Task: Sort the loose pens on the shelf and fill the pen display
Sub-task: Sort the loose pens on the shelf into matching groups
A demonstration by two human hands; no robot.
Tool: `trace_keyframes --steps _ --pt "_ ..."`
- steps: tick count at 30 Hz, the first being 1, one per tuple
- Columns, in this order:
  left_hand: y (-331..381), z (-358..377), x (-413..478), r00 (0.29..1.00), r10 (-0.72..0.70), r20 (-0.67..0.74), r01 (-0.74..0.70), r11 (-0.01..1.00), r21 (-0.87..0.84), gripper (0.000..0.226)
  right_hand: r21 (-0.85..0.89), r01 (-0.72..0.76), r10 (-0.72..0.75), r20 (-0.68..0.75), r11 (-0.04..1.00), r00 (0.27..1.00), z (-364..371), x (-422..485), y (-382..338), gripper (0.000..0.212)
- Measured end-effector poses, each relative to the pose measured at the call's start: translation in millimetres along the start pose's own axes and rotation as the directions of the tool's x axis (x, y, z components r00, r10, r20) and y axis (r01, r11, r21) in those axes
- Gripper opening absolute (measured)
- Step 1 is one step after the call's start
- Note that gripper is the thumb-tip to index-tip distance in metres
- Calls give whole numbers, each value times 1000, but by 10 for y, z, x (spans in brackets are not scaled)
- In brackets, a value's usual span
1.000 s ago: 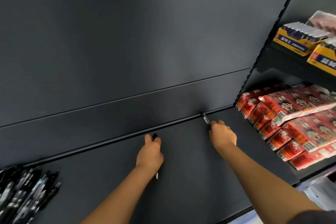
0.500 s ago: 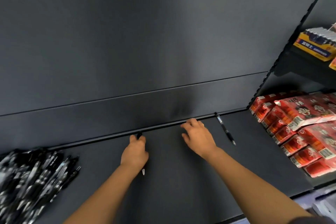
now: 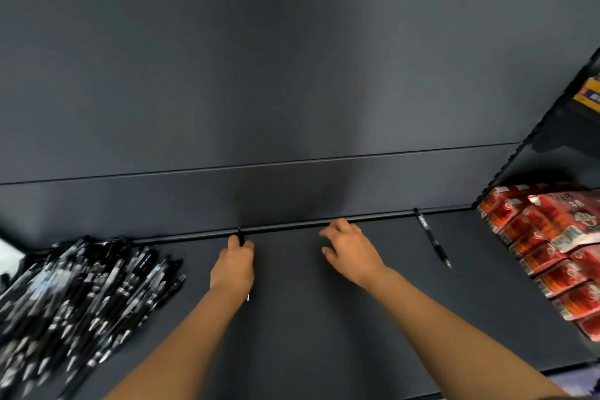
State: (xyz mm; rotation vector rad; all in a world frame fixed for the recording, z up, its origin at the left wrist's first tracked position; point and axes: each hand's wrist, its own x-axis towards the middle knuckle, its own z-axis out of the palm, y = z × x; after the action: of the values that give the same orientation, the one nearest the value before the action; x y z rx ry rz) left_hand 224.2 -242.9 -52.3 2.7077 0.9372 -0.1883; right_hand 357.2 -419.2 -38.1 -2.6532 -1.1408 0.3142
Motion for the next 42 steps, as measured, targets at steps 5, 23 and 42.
trace_keyframes --steps 5,23,42 --pt "-8 -33 -44 999 54 8 -53 998 -30 29 -45 24 -23 10 999 1000 -34 15 -90 41" --pt "-1419 -761 -518 982 123 -145 -107 988 116 25 -110 189 -182 71 976 981 123 241 -1818 33" --pt "-2636 -890 -589 949 268 -167 -274 962 -10 16 226 -263 209 235 938 949 726 172 -2983 10"
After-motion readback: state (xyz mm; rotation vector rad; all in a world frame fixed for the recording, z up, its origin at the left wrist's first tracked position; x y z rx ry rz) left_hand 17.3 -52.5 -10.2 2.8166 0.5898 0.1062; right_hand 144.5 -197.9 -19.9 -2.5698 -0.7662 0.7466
